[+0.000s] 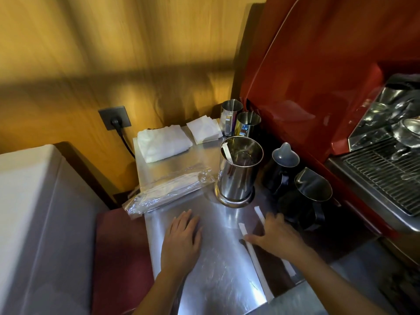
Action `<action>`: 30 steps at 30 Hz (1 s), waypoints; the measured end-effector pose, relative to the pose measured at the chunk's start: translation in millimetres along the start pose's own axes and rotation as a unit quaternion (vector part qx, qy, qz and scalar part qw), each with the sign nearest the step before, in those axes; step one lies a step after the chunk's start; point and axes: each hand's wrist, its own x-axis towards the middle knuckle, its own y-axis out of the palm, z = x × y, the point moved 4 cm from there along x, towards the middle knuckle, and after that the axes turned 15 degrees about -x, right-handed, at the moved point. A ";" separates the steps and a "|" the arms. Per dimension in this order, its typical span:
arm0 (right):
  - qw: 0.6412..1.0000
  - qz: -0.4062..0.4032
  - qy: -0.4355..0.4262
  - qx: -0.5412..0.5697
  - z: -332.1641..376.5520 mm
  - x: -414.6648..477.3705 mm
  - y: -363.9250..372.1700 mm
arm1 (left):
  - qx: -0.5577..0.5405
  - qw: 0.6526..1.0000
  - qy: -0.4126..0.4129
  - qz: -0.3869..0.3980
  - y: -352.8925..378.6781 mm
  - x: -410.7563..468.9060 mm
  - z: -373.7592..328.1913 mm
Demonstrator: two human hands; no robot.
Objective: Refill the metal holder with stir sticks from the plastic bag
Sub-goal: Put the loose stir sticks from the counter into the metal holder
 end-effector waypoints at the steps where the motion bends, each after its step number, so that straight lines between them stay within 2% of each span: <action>1: 1.000 -0.002 0.004 0.005 0.8 -1.4 1.1 | 0.000 1.000 0.000 0.001 -0.1 -0.1 -0.4; 16: 0.995 0.069 -0.059 -0.051 19.6 7.2 12.4 | -0.010 1.000 -0.001 -0.016 -2.0 -1.7 -4.6; 20: 0.991 0.072 -0.108 -0.013 23.7 9.8 -6.8 | -0.008 1.000 -0.006 -0.015 -1.3 -2.8 -3.0; 23: 0.988 0.027 -0.133 0.076 31.1 7.9 -42.8 | -0.006 1.000 -0.009 -0.014 -1.4 -3.0 -3.6; 26: 0.973 -0.057 -0.166 0.147 35.6 0.1 -90.1 | -0.004 1.000 -0.009 -0.013 -1.5 -3.6 -4.4; 30: 0.921 -0.211 -0.238 0.225 39.3 -17.0 -151.3 | -0.005 1.000 -0.011 -0.010 -1.0 -3.0 -4.2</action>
